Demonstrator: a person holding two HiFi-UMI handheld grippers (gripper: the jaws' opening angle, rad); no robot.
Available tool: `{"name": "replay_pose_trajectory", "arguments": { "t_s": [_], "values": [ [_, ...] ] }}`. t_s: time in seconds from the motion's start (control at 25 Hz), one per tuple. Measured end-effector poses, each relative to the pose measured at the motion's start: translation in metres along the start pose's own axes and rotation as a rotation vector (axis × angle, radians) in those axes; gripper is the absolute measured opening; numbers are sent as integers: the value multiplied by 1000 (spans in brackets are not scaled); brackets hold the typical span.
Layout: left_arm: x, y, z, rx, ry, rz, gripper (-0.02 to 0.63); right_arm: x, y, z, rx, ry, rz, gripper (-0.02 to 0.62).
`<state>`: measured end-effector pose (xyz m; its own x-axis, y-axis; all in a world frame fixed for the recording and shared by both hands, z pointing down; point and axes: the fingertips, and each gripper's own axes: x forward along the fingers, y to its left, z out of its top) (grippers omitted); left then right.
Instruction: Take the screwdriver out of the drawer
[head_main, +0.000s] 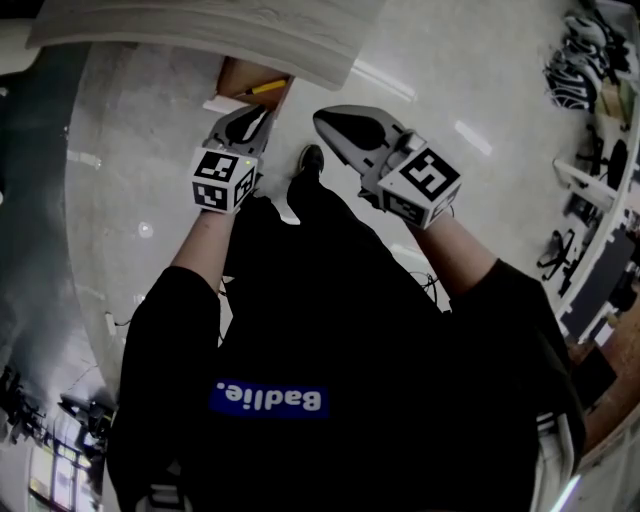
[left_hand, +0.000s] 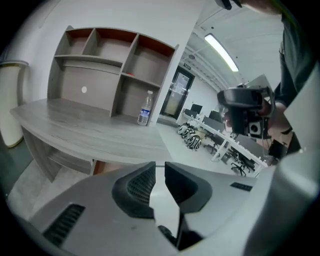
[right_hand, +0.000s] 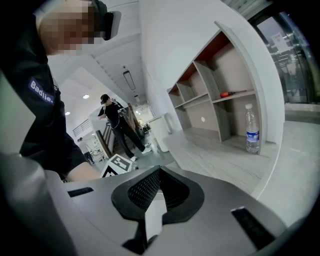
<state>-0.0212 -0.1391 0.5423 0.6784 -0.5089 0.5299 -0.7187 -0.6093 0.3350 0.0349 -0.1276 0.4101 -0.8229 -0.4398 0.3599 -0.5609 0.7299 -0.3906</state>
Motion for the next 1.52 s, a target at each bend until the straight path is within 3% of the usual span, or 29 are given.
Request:
{"name": "replay_pose_trajectory", "arguments": {
  "t_s": [0.48,0.84,1.52],
  "values": [
    [59,58,-85,200,253,63,85,-1,-20,-29,51,12,-25,31],
    [97,77,-112,318,316,71,103,-3,-29,-43,70,6,-48,31],
    [144,111,-157,472,516,77,132,-5,-40,-60,91,-5,-90,31]
  ]
}}
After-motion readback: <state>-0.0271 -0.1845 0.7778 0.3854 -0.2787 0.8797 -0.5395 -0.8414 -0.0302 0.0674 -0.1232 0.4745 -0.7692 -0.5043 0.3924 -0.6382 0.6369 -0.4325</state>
